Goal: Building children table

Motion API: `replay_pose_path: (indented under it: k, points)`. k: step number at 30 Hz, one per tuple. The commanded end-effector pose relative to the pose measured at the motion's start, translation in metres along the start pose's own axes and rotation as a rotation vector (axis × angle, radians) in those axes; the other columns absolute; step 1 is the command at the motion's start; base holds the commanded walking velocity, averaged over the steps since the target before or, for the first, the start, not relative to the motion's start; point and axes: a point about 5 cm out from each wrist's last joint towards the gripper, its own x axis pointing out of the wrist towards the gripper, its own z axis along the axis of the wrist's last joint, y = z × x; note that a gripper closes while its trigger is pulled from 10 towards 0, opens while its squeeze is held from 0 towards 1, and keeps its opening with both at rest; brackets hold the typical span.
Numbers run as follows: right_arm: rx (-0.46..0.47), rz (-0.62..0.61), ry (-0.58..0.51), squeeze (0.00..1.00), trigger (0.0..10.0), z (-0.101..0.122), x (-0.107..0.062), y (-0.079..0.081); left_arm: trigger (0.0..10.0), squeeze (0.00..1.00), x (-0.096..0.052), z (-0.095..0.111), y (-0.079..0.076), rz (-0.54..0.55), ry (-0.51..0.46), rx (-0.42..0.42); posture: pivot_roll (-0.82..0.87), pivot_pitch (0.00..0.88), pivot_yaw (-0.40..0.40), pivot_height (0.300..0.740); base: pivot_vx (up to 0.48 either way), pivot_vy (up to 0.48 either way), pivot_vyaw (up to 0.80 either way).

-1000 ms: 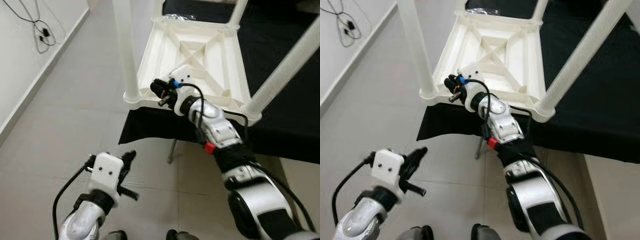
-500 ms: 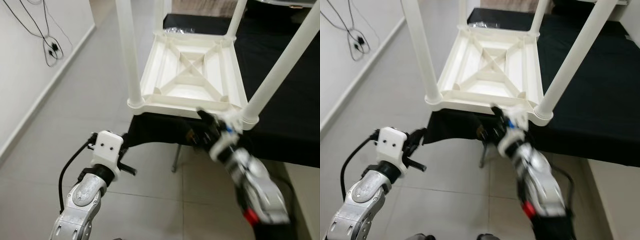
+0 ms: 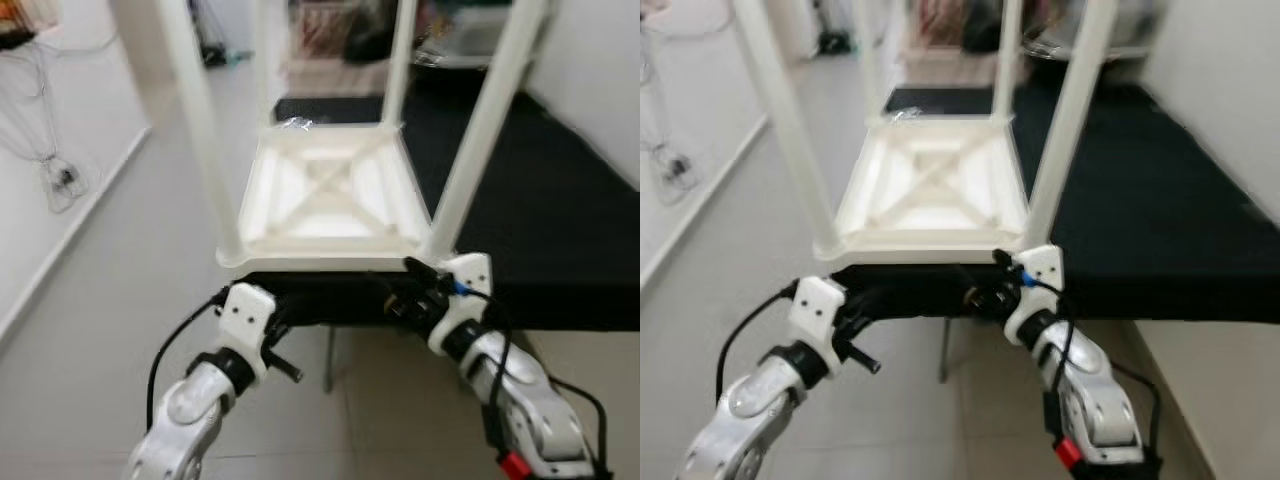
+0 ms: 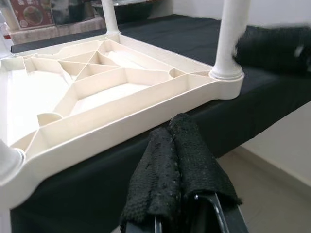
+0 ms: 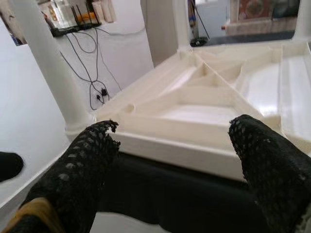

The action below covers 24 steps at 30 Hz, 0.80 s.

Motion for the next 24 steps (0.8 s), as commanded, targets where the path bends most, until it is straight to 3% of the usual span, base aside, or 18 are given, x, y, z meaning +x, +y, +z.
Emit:
replay_pose_path:
  k: [1,4,6,8,11,24]
  points:
    - [-0.002,0.014,0.005,0.0,10.0,-0.002,0.002,0.001,10.0,0.0,-0.001,-0.003,0.004,0.006,0.012,0.0,-0.04,0.023,0.006,0.74,0.277,0.0,0.0]
    - [0.005,0.085,-0.034,0.0,10.0,0.006,-0.001,0.006,10.0,0.0,-0.001,-0.004,0.007,0.008,0.01,0.002,-0.04,0.017,0.011,0.74,0.27,0.0,0.0]
    - [0.032,0.212,-0.086,0.0,10.0,0.017,-0.008,0.013,10.0,0.0,-0.002,-0.005,0.007,0.006,0.007,0.0,-0.04,0.012,0.012,0.74,0.27,0.0,0.0]
    - [0.032,0.212,-0.086,0.0,10.0,0.017,-0.008,0.013,10.0,0.0,-0.002,-0.005,0.007,0.006,0.007,0.0,-0.04,0.012,0.012,0.74,0.27,0.0,0.0]
    - [0.037,0.439,-0.083,0.0,10.0,0.027,-0.02,0.026,10.0,0.0,0.0,-0.006,0.006,-0.007,0.002,-0.001,-0.04,0.006,0.012,0.74,0.27,0.0,0.0]
    - [0.044,0.516,-0.072,0.0,10.0,0.027,-0.018,0.034,10.0,0.0,0.003,-0.006,-0.002,-0.032,-0.019,-0.024,-0.04,0.0,0.001,0.74,0.248,0.0,0.0]
